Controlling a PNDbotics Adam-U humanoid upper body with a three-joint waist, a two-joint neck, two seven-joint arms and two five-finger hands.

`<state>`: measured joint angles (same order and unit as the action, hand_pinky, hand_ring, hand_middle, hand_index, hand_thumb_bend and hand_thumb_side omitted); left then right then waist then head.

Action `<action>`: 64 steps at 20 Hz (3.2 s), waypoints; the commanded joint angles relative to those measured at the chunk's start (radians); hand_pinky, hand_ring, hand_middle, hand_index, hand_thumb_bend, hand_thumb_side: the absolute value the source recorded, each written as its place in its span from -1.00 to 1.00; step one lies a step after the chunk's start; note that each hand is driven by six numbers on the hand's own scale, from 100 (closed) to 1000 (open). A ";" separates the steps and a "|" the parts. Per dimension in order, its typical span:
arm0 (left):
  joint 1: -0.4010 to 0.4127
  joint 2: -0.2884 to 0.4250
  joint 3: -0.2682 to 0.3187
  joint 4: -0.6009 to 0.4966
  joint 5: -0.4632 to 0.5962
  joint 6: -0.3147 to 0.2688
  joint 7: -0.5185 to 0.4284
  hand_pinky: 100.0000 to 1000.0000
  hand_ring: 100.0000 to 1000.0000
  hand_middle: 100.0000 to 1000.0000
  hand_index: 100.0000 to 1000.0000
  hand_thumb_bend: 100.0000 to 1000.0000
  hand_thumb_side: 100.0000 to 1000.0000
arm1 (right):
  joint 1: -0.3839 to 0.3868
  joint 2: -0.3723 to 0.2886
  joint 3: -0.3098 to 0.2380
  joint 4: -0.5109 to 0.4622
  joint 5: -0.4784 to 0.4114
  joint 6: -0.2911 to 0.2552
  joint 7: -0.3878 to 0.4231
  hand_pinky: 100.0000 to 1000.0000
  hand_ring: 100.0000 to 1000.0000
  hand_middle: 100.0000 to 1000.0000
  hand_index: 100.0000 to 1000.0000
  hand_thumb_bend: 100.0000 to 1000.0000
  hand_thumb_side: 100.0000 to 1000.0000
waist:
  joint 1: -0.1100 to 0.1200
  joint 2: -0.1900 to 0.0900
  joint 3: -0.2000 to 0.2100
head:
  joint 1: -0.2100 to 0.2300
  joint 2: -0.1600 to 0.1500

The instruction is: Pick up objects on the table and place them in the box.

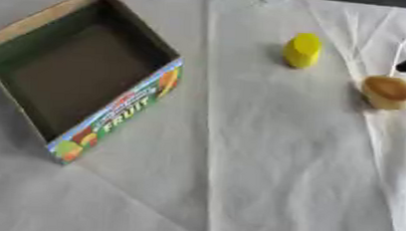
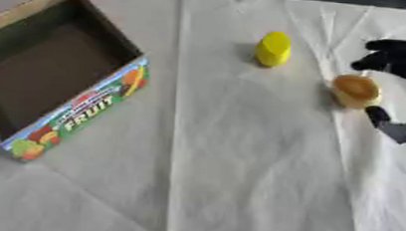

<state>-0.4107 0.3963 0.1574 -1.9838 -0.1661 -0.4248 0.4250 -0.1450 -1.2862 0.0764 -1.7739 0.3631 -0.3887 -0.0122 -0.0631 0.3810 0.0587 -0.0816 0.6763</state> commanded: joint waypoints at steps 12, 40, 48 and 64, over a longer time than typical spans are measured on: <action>-0.005 0.013 -0.004 -0.016 0.018 -0.001 -0.013 0.53 0.53 0.53 0.69 -1.00 -0.59 | -0.099 0.050 0.039 0.131 -0.020 0.050 0.098 0.84 1.00 0.62 0.92 -1.00 -0.62 | 0.016 -0.012 0.008 | -0.063 -0.012; -0.010 0.001 -0.010 -0.016 0.035 0.002 -0.028 0.53 0.53 0.53 0.70 -1.00 -0.55 | -0.158 0.101 0.045 0.206 0.049 0.131 0.062 0.90 1.00 0.73 0.88 -0.38 -0.20 | 0.025 0.002 0.015 | -0.076 -0.023; -0.009 -0.001 -0.012 -0.016 0.038 0.003 -0.033 0.53 0.54 0.53 0.69 -1.00 -0.54 | -0.179 0.114 0.054 0.270 0.072 0.128 0.063 0.88 1.00 0.70 0.87 -0.47 -0.23 | 0.027 0.010 0.017 | -0.078 -0.027; -0.011 -0.004 -0.016 -0.016 0.047 0.007 -0.041 0.53 0.54 0.52 0.69 -1.00 -0.50 | -0.222 0.145 0.066 0.370 0.053 0.120 0.077 0.83 1.00 0.67 0.83 -0.77 -0.34 | 0.030 0.021 0.024 | -0.085 -0.032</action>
<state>-0.4114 0.3777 0.1395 -1.9838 -0.1218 -0.4180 0.3895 -0.3564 -1.1135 0.1500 -1.4103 0.4135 -0.2655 0.0616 -0.0330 0.4194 0.0823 -0.1618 0.6576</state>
